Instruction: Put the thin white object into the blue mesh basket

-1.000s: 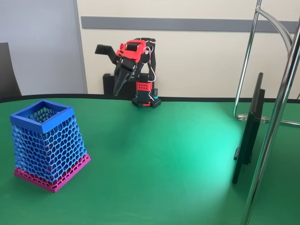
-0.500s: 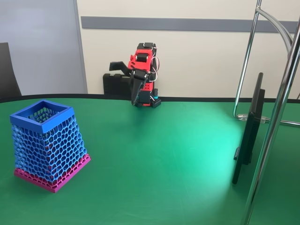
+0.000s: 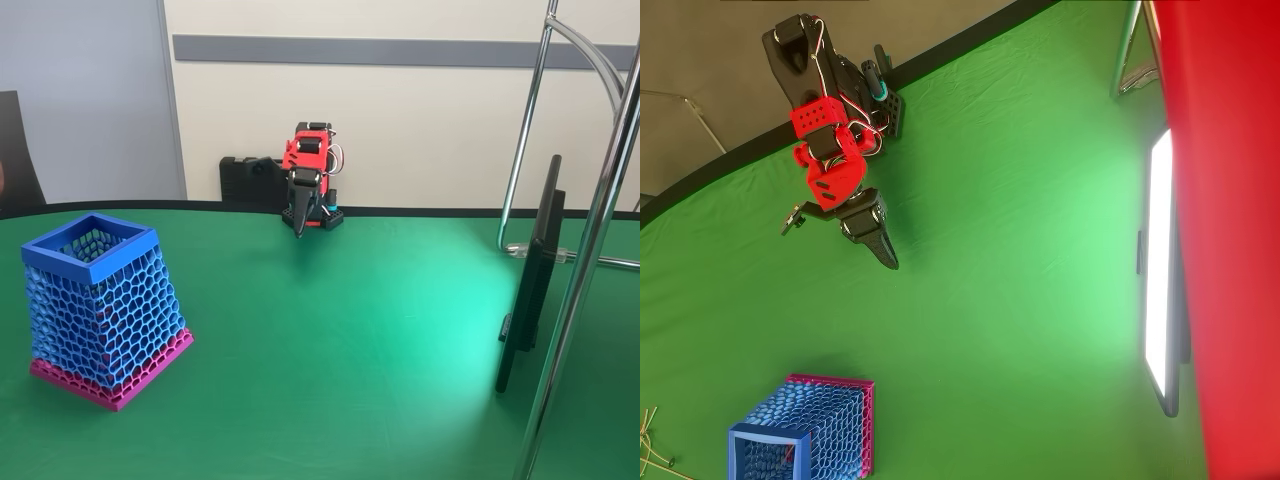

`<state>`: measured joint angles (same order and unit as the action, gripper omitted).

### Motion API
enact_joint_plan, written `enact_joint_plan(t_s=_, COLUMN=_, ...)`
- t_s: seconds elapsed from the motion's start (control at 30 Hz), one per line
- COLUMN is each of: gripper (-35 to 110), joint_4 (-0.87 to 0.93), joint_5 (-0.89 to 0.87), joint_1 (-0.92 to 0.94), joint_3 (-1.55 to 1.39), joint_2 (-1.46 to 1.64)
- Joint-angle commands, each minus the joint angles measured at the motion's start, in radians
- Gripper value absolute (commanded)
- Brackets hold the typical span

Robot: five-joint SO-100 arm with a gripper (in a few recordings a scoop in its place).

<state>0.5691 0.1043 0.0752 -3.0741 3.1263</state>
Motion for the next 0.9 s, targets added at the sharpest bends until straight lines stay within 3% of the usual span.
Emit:
enact_joint_plan(t_s=0.0, gripper=1, joint_4=0.064, joint_5=-0.017, joint_1=-0.011, joint_3=-0.009, joint_2=0.048)
enact_joint_plan(t_s=0.33, gripper=1, joint_4=0.290, joint_5=-0.057, joint_1=-0.032, joint_3=-0.009, joint_2=0.199)
enact_joint_plan(t_s=0.6, gripper=6, joint_4=0.296, joint_5=-0.063, joint_1=-0.031, joint_3=-0.009, joint_2=0.199)
enact_joint_plan(t_s=0.87, gripper=1, joint_4=0.296, joint_5=-0.061, joint_1=-0.031, joint_3=-0.009, joint_2=0.199)
